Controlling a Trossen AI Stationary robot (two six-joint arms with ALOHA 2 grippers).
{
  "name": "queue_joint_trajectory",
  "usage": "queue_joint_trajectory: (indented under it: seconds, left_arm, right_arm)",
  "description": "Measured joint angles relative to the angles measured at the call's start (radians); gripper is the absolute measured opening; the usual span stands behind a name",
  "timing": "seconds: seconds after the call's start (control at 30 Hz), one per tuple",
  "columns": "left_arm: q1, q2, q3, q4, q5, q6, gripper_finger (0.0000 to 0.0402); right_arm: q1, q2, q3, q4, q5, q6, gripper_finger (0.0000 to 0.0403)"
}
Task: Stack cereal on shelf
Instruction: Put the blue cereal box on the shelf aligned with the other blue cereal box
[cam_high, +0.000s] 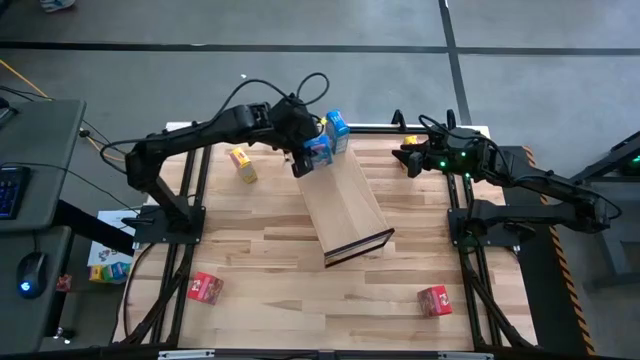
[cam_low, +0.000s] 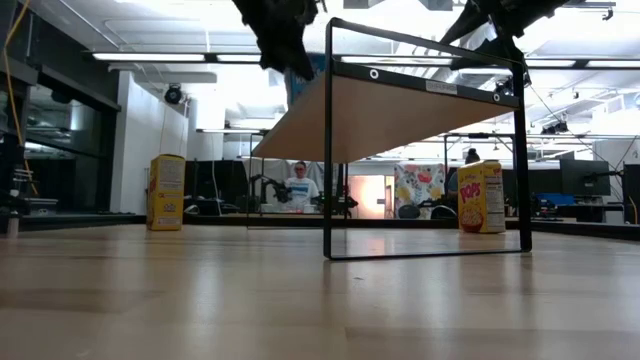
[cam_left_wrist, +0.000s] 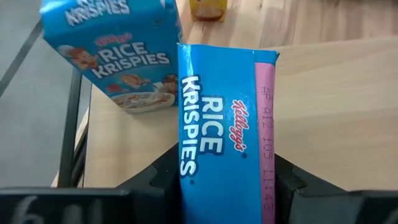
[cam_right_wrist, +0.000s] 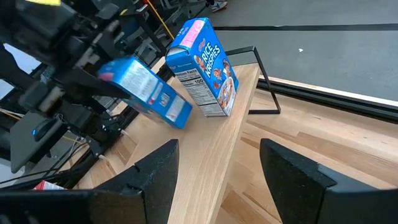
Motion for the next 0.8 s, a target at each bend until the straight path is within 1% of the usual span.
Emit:
queue_joint_trajectory:
  seconds: [0.17, 0.43, 0.53, 0.63, 0.7, 0.8]
  left_arm:
    - [0.009, 0.024, 0.0, 0.021, -0.004, 0.026, 0.0134]
    - [0.039, 0.023, 0.0, 0.045, -0.006, 0.037, 0.0134]
    - [0.049, 0.023, 0.0, 0.043, 0.023, 0.049, 0.0134]
    - [0.05, 0.023, 0.0, 0.043, 0.028, 0.058, 0.0134]
    - [0.05, 0.023, 0.0, 0.043, 0.03, 0.059, 0.014]
    - [0.05, 0.023, 0.0, 0.042, 0.031, 0.059, 0.016]
  right_arm:
    - [0.0, 0.0, 0.0, 0.0, 0.0, 0.0, 0.0217]
    - [0.0, 0.0, 0.0, 0.0, 0.005, 0.001, 0.0217]
    - [0.0, 0.0, 0.0, 0.0, 0.008, 0.022, 0.0217]
    - [0.0, 0.0, 0.0, 0.0, 0.008, 0.023, 0.0217]
    - [0.0, 0.0, 0.0, 0.0, 0.008, 0.023, 0.0217]
    - [0.0, 0.0, 0.0, 0.0, 0.008, 0.023, 0.0217]
